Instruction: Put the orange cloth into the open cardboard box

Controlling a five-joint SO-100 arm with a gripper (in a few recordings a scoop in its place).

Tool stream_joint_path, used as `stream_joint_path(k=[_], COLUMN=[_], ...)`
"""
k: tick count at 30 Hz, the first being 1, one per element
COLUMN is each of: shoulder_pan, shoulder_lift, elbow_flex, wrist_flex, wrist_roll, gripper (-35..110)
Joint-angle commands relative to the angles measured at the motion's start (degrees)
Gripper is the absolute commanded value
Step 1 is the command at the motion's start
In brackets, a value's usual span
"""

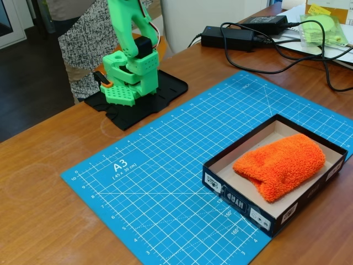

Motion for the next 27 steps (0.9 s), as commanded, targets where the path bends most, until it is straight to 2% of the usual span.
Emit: stream_joint_path(k=[1,9,12,20,22,27], shoulder_pan=[0.62,4.39,4.13,11.43,15.21,15.91], shoulder_lift=[9.67,36.12,41.31,58.62,62.84,68.73], elbow_flex=[7.56,27.77,29.44,47.64,49.04,50.80], wrist_flex=[0.53,-3.52,-2.29,-6.94,-7.47,-7.21], wrist_roll=[0.88,2.64,3.34,-0.79,-2.20,-4.04], gripper=[0,0,0,0,0,0])
